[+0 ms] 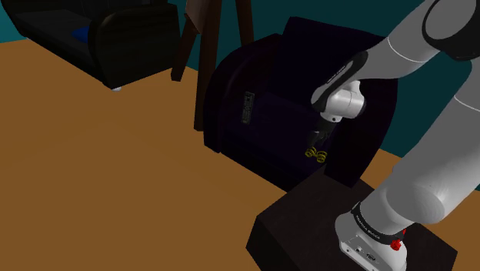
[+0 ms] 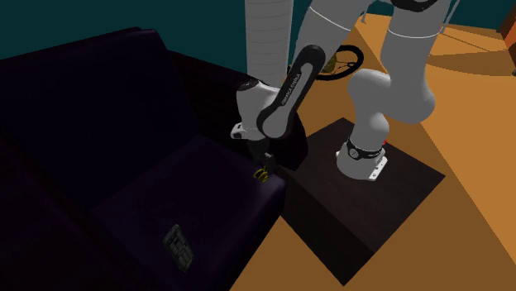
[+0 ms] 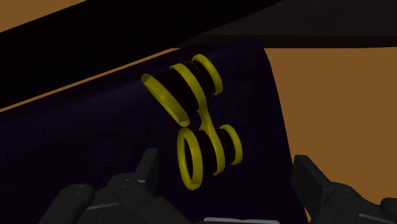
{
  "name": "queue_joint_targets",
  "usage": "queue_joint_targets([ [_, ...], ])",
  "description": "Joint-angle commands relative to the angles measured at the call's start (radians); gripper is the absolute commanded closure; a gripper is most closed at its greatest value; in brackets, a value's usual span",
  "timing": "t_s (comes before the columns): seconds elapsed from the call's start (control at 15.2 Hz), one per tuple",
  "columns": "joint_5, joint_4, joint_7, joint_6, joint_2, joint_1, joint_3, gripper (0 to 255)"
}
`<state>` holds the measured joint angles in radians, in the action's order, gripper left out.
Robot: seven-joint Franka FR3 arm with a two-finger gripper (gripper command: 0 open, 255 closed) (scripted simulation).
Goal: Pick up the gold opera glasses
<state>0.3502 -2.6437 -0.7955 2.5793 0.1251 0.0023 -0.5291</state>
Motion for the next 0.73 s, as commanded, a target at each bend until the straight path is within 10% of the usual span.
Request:
queue_joint_targets([
  [0.0, 0.057, 0.012, -0.047, 0.019, 0.045, -0.01, 0.017, 0],
  [0.46, 0.19, 0.036, -0.15, 0.073, 0.148, -0.05, 0.085, 0],
  [0.53, 0.19, 0.036, -0.151, 0.073, 0.148, -0.05, 0.084, 255],
  [0.66, 0.19, 0.035, -0.15, 0.073, 0.148, -0.05, 0.084, 255],
])
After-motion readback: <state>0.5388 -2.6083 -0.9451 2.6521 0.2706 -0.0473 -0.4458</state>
